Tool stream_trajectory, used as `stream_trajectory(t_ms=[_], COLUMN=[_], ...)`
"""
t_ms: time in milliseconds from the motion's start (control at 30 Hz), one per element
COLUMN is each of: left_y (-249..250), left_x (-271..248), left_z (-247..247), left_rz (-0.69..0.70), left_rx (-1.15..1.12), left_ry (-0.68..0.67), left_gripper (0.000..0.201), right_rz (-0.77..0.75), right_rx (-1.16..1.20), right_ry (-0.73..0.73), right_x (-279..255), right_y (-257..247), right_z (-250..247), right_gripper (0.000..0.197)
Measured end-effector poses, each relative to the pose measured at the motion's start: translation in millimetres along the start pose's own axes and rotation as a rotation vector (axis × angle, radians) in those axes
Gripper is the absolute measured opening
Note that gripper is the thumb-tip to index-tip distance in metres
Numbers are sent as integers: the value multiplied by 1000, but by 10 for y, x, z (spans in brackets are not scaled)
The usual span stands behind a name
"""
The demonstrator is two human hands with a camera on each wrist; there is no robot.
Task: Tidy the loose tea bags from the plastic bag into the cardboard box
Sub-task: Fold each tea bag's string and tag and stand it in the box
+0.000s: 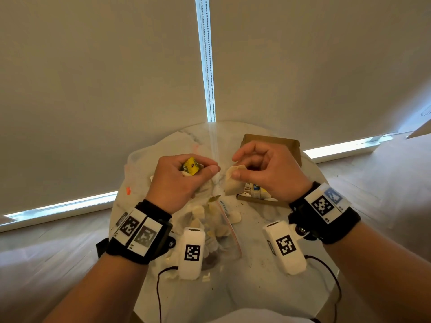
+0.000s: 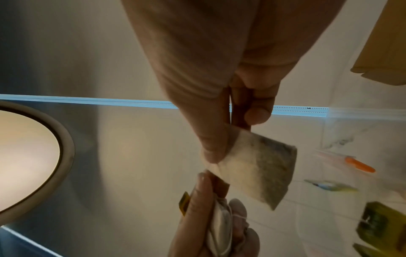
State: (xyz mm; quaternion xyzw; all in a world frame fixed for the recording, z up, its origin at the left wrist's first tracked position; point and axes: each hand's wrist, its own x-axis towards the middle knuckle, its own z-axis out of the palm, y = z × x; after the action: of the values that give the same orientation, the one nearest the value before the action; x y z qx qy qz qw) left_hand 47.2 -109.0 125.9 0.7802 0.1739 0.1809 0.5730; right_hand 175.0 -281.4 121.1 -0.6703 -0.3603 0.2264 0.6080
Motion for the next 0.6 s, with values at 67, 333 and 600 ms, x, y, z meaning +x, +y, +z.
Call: stream_trajectory(t_ms=[67, 333, 600], left_y=[58, 160, 242], left_x=[15, 70, 149], left_z=[1, 0, 4], left_rz=[47, 128, 92], left_rx=[50, 171, 68], left_ry=[-49, -124, -52], left_gripper=[18, 3, 3], right_rz=[-3, -30, 158], right_rx=[11, 27, 411], right_ry=[-34, -17, -69], right_x=[-4, 39, -90], right_y=[-23, -58, 170], right_z=[11, 32, 204], right_gripper=[24, 22, 45])
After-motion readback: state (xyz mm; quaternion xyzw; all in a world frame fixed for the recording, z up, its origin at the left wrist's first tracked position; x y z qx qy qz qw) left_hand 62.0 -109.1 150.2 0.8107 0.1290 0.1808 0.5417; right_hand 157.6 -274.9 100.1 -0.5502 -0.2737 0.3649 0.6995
